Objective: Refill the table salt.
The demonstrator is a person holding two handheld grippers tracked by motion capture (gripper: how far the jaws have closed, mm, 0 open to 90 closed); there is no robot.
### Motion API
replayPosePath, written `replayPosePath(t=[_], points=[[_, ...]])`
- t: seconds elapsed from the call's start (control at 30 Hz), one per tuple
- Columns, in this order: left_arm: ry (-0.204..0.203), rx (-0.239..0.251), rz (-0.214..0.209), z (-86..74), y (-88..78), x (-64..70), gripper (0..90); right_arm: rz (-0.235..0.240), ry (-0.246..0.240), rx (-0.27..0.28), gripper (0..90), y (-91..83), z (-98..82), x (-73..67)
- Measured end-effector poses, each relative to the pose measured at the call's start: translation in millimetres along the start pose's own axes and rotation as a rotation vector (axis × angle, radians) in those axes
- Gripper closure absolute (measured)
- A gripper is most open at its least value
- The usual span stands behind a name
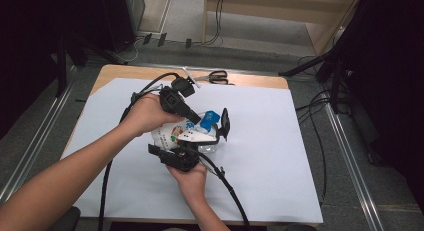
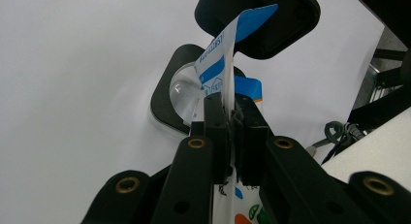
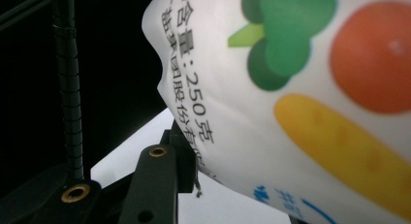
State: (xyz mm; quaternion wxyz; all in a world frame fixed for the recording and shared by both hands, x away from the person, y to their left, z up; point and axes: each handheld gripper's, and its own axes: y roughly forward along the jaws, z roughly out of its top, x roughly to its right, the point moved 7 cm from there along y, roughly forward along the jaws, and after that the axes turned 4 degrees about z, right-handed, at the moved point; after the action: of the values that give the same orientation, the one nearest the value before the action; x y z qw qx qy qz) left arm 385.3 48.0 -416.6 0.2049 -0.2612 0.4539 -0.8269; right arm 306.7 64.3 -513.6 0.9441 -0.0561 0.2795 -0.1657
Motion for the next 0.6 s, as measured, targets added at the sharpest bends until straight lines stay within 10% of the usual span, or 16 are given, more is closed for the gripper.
replayPosePath(t=[0.6], points=[[-0.001,-0.028,0.021,5.5,-1.1,0.9,86.7,0.02,0.027,0.029,66.1,3.2,5.3,0.8]])
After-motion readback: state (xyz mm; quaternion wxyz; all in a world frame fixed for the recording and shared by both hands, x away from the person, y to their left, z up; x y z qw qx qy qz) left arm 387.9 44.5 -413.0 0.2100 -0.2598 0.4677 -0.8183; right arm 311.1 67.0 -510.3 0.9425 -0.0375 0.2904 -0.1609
